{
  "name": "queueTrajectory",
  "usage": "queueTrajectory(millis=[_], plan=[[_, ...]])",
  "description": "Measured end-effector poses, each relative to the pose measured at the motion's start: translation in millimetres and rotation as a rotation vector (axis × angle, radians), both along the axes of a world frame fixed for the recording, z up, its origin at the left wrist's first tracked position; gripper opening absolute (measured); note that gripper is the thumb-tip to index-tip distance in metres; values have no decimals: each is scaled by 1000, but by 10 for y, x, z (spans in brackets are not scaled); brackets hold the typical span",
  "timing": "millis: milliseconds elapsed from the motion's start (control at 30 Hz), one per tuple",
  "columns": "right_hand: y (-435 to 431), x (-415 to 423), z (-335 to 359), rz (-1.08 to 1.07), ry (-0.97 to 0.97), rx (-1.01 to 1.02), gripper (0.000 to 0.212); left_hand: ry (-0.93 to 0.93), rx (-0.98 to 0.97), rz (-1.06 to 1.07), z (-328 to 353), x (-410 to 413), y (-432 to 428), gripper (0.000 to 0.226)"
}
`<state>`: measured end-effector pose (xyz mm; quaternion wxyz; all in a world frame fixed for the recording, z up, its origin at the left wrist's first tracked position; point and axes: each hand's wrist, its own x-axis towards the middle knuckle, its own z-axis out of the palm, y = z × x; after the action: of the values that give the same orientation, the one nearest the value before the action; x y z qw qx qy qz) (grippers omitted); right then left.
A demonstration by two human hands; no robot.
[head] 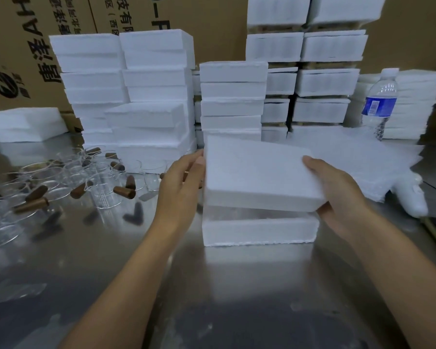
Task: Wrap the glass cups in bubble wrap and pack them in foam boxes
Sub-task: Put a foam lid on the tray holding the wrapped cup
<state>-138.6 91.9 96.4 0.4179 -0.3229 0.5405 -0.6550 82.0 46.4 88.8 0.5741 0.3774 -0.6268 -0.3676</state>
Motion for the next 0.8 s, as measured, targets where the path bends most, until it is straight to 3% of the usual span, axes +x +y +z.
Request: queueTrajectory(millis=[233,333,633,733,800], plan=[[-15,-28,-56,34,100,50,21,153,154,10,-24,-41,-42,33],[-29,-33,-67,1,114,46,17,114,187,3,-47,-68,-58,37],[-51,-38,-102,-17,65,99,28,118,211,10,-153,-17,-125,11],[-27,-4,-115,4,31,120,42,143,233,-2,-156,-22,-133,13],[-15,6,-131,22,18,133,41,137,267,-7,-159,-22,-136,14]])
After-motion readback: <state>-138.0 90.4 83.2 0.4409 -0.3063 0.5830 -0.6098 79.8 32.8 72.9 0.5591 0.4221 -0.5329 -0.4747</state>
